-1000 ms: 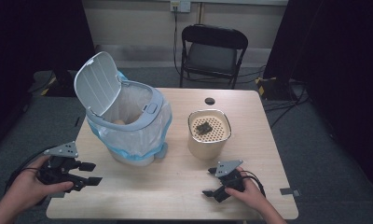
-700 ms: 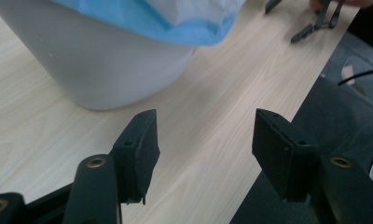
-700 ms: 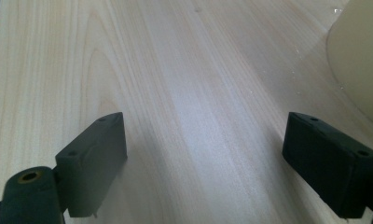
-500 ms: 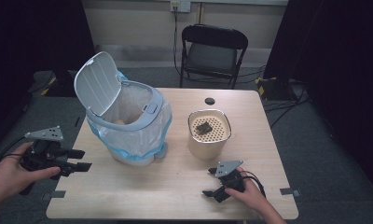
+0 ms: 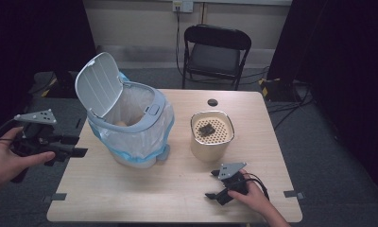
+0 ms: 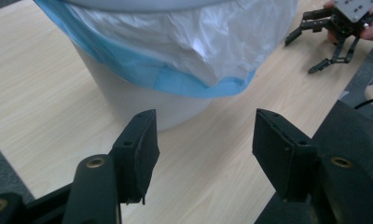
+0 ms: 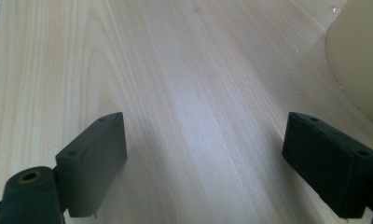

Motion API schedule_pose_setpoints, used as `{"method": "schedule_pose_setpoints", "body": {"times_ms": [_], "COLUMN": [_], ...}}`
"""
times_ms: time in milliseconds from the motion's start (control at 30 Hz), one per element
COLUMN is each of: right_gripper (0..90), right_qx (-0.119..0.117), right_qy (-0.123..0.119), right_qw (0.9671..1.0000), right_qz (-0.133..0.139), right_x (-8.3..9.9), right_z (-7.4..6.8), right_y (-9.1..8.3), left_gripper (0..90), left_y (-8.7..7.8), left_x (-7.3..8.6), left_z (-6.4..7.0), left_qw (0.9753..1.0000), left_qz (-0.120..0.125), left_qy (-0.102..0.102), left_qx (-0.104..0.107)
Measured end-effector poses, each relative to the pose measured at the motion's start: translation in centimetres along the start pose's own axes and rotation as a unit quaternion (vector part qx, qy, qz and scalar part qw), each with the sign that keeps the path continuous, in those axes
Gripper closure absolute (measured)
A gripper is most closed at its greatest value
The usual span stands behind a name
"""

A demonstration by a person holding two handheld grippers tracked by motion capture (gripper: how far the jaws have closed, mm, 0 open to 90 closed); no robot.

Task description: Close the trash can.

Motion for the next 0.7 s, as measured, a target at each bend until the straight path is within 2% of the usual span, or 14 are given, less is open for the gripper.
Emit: {"method": "schedule_pose_setpoints", "body": {"times_ms": [100, 300, 333, 367, 500, 700], "right_gripper": [12.8, 12.9, 12.9, 12.9, 12.9, 12.9], "right_qx": [0.0, 0.0, 0.0, 0.0, -0.001, -0.001], "right_qy": [0.0, 0.0, 0.0, 0.0, 0.0, 0.0], "right_qw": [1.0, 1.0, 1.0, 1.0, 1.0, 1.0], "right_qz": [0.0, 0.0, 0.0, 0.0, 0.0, 0.0], "right_x": [0.0, 0.0, 0.0, 0.0, 0.0, 0.0], "right_z": [0.0, 0.0, 0.0, 0.0, 0.0, 0.0], "right_y": [0.0, 0.0, 0.0, 0.0, 0.0, 0.0], "left_gripper": [40.6, 40.6, 40.6, 40.6, 40.6, 40.7], "left_y": [-0.5, -1.1, -1.4, -1.5, -1.5, -1.4], "left_x": [-0.9, -1.9, -2.2, -2.7, -3.6, -5.0], "left_z": [-0.4, -1.0, -1.2, -1.3, -1.9, -2.7], "left_qw": [0.9999, 0.9998, 0.9997, 0.9997, 0.9994, 0.9989], "left_qz": [0.004, 0.004, 0.007, 0.015, 0.021, 0.034], "left_qy": [-0.009, -0.011, -0.01, -0.012, -0.018, -0.013], "left_qx": [-0.006, -0.014, -0.02, -0.017, -0.02, -0.029]}}
Point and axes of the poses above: each handheld gripper's, and its own axes: y roughly forward along the jaws, x roughly out of its underside, z roughly to its right, the point moved 10 cm from there along y, roughly forward along the jaws, and after that the axes turned 2 degrees about -y, right-handed, at the moved point
